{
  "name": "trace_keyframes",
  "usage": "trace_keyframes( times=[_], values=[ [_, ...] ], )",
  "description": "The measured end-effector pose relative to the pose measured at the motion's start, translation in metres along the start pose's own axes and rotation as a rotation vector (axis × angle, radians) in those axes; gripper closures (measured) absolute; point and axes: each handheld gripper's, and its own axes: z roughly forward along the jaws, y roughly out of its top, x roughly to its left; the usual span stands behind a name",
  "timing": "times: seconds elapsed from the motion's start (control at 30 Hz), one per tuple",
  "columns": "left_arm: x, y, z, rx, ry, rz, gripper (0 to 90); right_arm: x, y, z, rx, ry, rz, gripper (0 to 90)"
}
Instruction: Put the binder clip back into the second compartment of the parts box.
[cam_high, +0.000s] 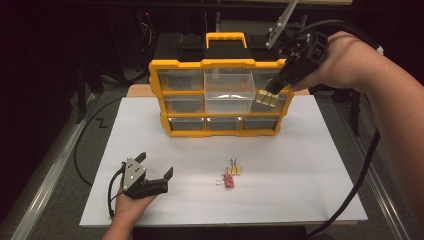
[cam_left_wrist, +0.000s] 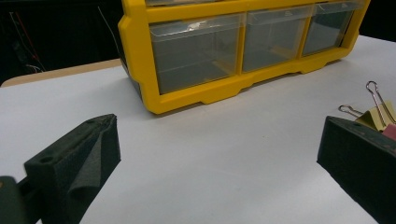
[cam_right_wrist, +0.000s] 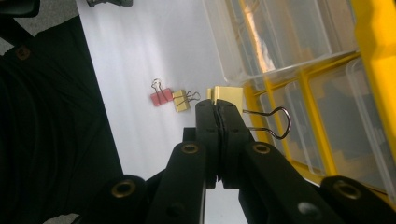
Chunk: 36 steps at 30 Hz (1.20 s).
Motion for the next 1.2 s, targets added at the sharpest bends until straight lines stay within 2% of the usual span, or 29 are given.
trace_keyframes(
  times=[0.53,1.2],
  values=[
    [0.002,0.000,-0.002,-0.009,0.004,-0.007,0.2,-0.008,0.024,-0.007,0.001,-0.018,-0.011,90.0],
    [0.005,0.000,-0.003,-0.013,0.006,-0.014,0.2,-0.017,0.061,0.007,0.017,-0.026,-0.046,90.0]
  ],
)
